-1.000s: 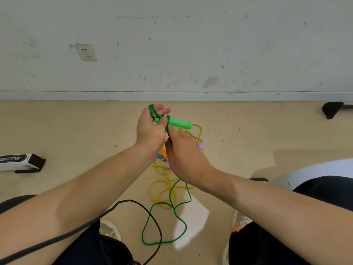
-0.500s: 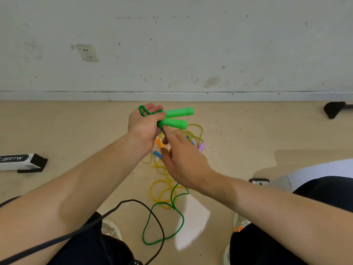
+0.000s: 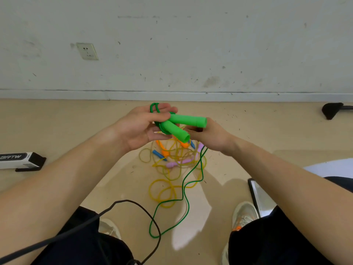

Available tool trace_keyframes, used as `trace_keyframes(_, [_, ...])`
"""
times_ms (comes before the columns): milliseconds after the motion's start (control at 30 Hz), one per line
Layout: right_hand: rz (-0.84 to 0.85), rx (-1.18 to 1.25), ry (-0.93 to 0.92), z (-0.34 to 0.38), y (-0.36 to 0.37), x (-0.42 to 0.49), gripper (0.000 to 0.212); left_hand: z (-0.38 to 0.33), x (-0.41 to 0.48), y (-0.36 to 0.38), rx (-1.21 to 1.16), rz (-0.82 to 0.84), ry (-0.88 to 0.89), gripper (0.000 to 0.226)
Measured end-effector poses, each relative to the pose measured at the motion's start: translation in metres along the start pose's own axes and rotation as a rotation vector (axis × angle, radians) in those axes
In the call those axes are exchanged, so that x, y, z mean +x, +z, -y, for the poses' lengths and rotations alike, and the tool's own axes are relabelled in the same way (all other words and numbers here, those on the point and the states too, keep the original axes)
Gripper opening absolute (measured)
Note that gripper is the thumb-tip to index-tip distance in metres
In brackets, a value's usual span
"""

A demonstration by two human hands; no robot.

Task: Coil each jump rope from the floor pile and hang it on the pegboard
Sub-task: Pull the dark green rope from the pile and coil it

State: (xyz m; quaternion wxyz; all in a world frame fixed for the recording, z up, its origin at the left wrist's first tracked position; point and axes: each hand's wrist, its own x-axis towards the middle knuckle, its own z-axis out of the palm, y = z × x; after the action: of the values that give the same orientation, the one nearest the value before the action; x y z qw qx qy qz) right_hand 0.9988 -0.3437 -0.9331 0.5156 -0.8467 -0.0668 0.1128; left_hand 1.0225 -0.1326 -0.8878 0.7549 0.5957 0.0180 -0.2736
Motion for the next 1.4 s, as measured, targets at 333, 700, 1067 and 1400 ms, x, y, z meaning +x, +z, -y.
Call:
trace_keyframes(333, [0.086, -0.037, 0.047, 0.005, -0.021, 0.001, 0.011, 0.015, -0.002, 0.005, 0.603, 0.176, 0.045, 0.040])
trace_keyframes(700, [0.269, -0.406, 0.239, 0.016, -0.024, 0.001, 0.040, 0.031, 0.014, 0.000, 1.046, 0.049, 0.237, 0.041])
trace_keyframes(1067, [-0.203, -0.116, 0.011, 0.026, 0.044, -0.019, 0.027, 0.045, 0.021, 0.011, 0.440, -0.382, 0.289, 0.037])
trace_keyframes(1400, [-0.175, -0.554, -0.241, 0.013, 0.058, -0.022, 0.054, 0.040, 0.023, 0.015, -0.100, -0.432, 0.027, 0.040])
